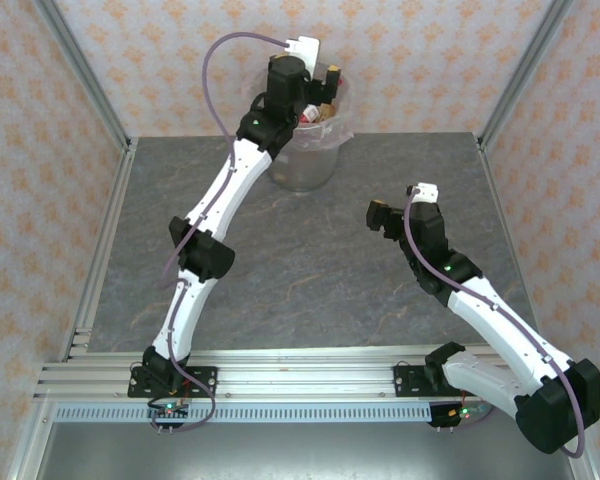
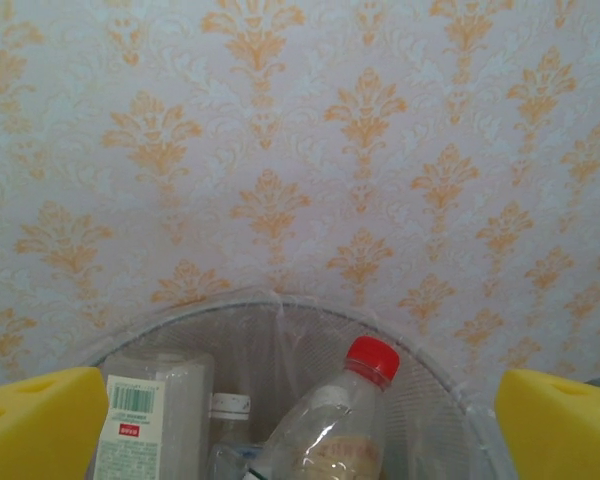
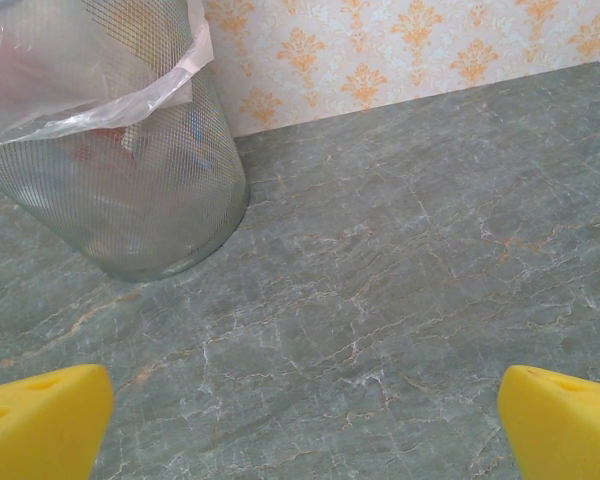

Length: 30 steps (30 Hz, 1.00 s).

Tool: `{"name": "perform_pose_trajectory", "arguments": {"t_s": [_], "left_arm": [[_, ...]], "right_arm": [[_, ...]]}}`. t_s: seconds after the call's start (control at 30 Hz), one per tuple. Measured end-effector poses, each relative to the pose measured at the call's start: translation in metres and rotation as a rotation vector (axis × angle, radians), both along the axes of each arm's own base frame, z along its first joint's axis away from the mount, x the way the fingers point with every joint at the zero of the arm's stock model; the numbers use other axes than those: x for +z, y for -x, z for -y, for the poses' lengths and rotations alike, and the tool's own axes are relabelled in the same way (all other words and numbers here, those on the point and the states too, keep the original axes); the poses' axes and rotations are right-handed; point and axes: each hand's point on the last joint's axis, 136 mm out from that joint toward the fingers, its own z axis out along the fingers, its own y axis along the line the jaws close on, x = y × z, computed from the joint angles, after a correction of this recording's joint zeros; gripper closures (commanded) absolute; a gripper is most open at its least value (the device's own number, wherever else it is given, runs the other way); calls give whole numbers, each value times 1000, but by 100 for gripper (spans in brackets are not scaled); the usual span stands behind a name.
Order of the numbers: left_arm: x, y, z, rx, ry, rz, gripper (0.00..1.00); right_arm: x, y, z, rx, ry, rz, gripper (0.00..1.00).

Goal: Put the plastic bottles in the bin

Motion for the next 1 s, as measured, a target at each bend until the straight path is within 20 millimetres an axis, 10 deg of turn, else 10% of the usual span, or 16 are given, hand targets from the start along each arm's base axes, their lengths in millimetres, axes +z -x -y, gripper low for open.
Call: {"name": "perform_pose_trajectory", "arguments": {"t_s": [0.2,0.57,1.0], "left_arm": [[26,40,-16,-14,61,-63,0],[-3,144,-81,54,118,-77,0],[-122,214,-234,547,-11,-172,0]], "right_arm": [[-2,3,3,-9,1,1,1],[-16,7,27,-80,148,17,1],[-61,8,101,-318,262,13,1]]}}
